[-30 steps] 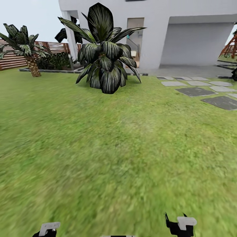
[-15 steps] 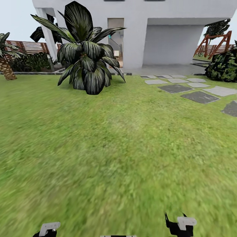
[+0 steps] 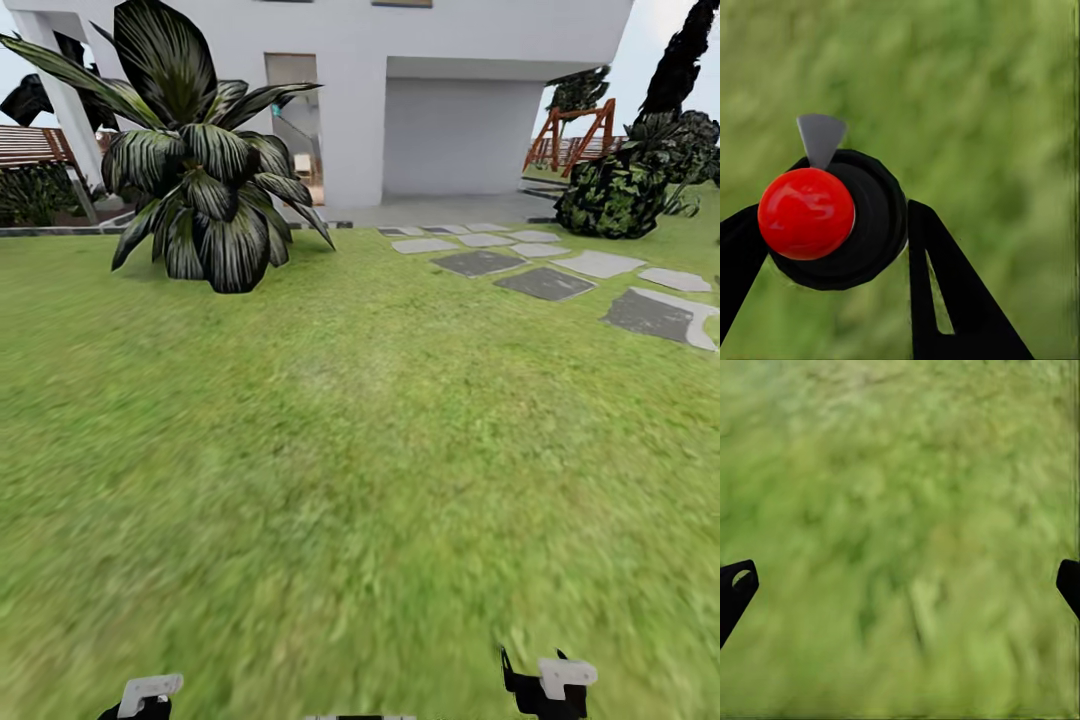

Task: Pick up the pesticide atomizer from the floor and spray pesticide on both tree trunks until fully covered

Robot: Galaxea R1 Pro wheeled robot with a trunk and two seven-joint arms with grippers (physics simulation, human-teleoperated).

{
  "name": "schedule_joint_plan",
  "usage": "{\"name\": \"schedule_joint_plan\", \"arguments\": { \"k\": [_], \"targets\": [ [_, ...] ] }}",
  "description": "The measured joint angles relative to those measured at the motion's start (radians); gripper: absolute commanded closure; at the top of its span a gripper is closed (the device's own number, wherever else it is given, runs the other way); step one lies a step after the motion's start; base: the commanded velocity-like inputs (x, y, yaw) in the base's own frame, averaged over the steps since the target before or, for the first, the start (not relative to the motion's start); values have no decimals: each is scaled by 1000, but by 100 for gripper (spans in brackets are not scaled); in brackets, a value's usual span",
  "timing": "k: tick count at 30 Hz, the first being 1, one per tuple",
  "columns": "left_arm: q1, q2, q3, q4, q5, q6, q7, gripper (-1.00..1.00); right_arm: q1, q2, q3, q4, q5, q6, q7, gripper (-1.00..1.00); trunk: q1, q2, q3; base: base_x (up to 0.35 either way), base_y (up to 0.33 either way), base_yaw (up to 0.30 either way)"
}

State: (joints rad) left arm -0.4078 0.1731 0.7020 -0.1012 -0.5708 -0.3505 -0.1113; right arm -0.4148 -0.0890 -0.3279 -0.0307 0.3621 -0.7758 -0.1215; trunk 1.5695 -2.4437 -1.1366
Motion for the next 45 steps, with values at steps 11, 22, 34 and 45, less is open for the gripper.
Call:
{"name": "schedule_joint_plan", "arguments": {
  "k": [11,22,34,45],
  "targets": [
    [0,0,1,0,0,0,1,100,0,0,0,0,0,0,0,-100,0,0,0,0,0,-300],
    [0,0,-2,0,-3,2,0,100,0,0,0,0,1,0,0,-100,0,0,0,-48,-21,-300],
    [0,0,-2,0,-1,1,0,100,0,0,0,0,1,0,0,-100,0,0,0,-247,-187,-300],
    [0,0,1,0,0,2,1,100,0,0,0,0,1,0,0,-100,0,0,0,-112,-263,-300]
  ]
}}
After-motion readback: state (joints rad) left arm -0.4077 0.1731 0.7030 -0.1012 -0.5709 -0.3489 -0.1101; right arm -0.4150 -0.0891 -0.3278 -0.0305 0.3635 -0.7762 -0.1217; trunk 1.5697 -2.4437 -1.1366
